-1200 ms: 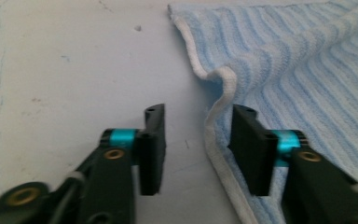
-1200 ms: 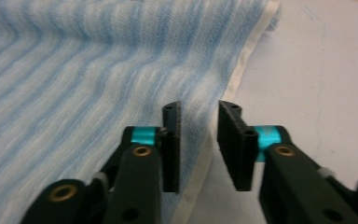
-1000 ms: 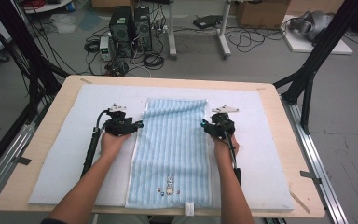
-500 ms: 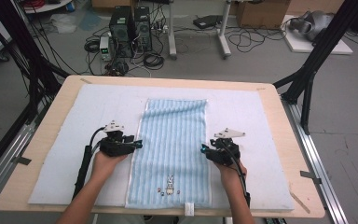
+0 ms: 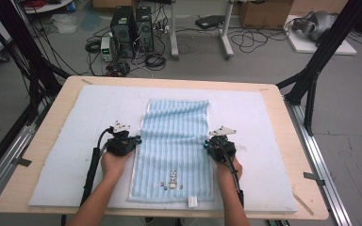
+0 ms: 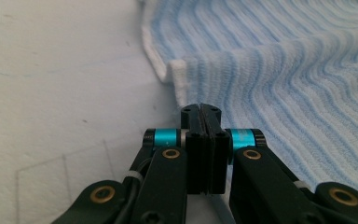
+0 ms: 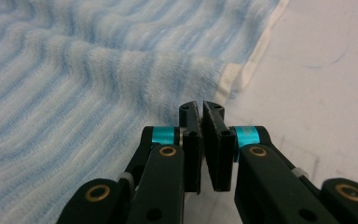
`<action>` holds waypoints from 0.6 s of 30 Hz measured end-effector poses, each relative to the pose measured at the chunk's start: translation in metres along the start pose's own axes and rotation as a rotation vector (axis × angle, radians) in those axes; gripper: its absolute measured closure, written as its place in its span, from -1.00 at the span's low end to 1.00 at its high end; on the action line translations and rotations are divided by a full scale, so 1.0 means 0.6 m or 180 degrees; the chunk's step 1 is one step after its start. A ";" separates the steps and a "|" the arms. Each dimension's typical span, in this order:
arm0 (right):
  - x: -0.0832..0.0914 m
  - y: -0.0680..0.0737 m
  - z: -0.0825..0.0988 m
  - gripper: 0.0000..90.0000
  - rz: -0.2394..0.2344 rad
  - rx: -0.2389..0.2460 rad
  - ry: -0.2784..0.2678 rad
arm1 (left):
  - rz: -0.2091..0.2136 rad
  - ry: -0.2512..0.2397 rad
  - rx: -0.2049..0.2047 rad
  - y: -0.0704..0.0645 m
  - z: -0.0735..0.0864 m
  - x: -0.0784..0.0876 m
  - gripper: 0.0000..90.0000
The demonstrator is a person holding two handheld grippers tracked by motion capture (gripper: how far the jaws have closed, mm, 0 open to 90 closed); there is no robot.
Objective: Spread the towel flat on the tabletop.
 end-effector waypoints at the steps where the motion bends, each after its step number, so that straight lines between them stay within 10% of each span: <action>1: -0.003 -0.002 -0.003 0.88 0.0047 -0.0028 -0.0030 | -0.0002 0.0008 0.0012 0.000 -0.001 -0.001 0.96; 8: 0.015 0.001 0.004 0.49 -0.0015 -0.0071 -0.0159 | 0.0238 0.0007 -0.0170 -0.008 0.006 0.020 0.13; 18: 0.081 0.022 0.050 0.16 -0.0242 -0.0014 -0.0322 | 0.0479 -0.0206 -0.0002 -0.023 0.058 0.073 0.00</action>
Point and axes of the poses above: each handheld gripper's, and its own axes: x roughly backward along the jaws, z roughly out of its underside, y roughly to its left, the point moved 6 cm from there along -x, roughly forward along the jaws, and after that the axes turned 10 degrees about y, right-handed, at the moved point
